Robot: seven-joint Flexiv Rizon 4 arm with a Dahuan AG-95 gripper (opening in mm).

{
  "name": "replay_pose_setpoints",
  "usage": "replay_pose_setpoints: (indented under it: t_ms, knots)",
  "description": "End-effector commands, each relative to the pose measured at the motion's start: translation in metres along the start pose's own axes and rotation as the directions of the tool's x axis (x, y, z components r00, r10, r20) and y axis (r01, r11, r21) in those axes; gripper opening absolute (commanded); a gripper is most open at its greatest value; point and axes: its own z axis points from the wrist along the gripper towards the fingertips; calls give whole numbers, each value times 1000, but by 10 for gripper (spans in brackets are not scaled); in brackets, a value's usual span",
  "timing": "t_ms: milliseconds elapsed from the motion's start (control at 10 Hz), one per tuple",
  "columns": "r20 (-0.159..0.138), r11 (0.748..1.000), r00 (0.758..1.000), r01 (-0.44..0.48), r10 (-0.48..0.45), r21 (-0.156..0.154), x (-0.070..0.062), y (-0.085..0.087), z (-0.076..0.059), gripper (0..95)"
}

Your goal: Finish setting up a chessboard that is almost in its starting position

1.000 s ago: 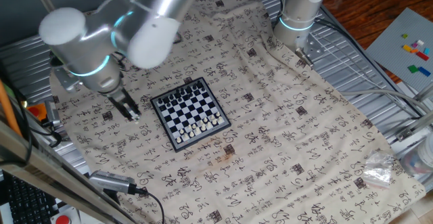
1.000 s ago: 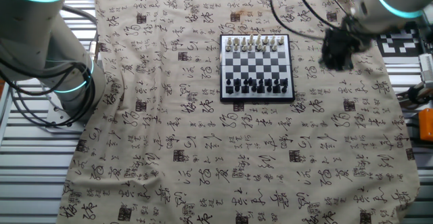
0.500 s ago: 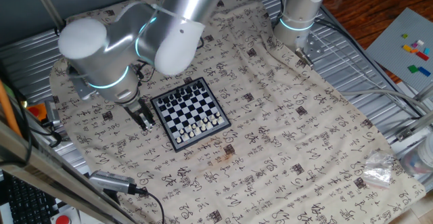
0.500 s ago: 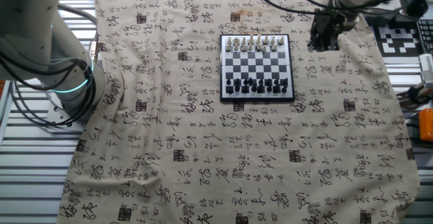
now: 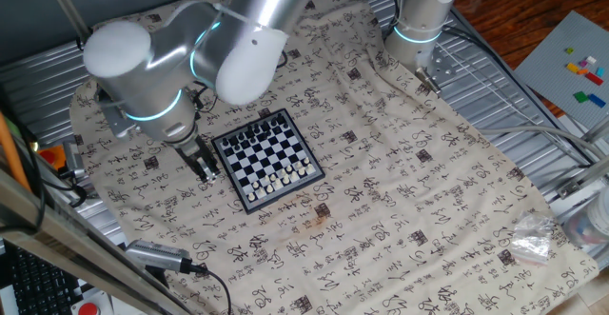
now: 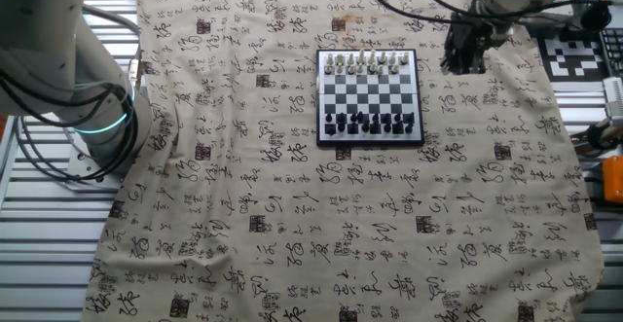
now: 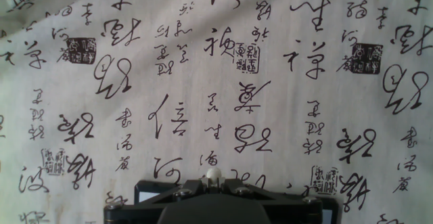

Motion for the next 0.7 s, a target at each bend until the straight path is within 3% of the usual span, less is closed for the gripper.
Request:
replay_pose_setpoints:
  t_ms: [100, 300, 700]
  knots:
    - [3, 1000, 1000, 2, -2, 9, 2, -1, -1, 0]
    - [6, 998, 999, 52, -52, 23, 2, -1, -1, 0]
    - [-22, 996, 996, 92, -92, 17, 2, -1, -1, 0]
